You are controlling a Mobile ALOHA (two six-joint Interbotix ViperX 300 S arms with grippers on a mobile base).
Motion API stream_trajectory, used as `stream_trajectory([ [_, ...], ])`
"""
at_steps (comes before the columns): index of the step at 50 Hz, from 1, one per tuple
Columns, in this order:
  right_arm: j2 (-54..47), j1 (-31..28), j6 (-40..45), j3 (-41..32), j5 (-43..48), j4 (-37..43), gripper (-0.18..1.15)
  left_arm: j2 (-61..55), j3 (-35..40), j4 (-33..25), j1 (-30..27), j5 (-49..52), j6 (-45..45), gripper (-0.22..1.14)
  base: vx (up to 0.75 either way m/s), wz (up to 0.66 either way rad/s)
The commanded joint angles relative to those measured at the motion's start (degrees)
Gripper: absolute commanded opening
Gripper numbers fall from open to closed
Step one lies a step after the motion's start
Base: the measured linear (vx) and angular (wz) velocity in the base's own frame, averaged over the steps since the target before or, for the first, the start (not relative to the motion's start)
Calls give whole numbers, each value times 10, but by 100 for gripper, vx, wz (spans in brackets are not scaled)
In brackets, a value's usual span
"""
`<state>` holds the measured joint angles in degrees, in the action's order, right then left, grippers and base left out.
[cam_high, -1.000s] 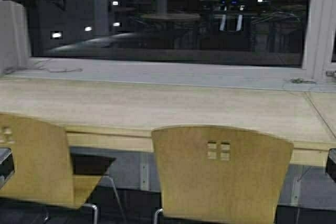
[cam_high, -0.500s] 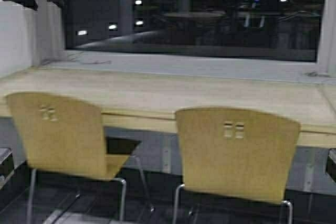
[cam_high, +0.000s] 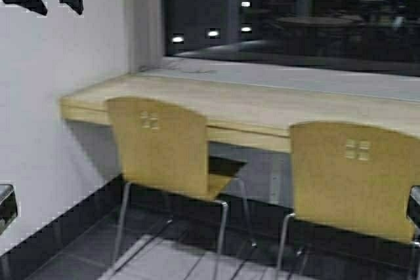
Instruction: Push the chairs under the table
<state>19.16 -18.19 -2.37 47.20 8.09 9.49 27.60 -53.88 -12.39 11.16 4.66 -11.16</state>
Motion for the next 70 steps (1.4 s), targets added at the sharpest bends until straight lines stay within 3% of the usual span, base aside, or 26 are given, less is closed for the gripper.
stream_trajectory([
  [1,4,4,2,-11,3,1,83,3,14,2,2,-3,2,93,-33,25],
  [70,-27,1,19,-31,-32,-2,83,7,10,-2,32,12,21,93,-33,6],
])
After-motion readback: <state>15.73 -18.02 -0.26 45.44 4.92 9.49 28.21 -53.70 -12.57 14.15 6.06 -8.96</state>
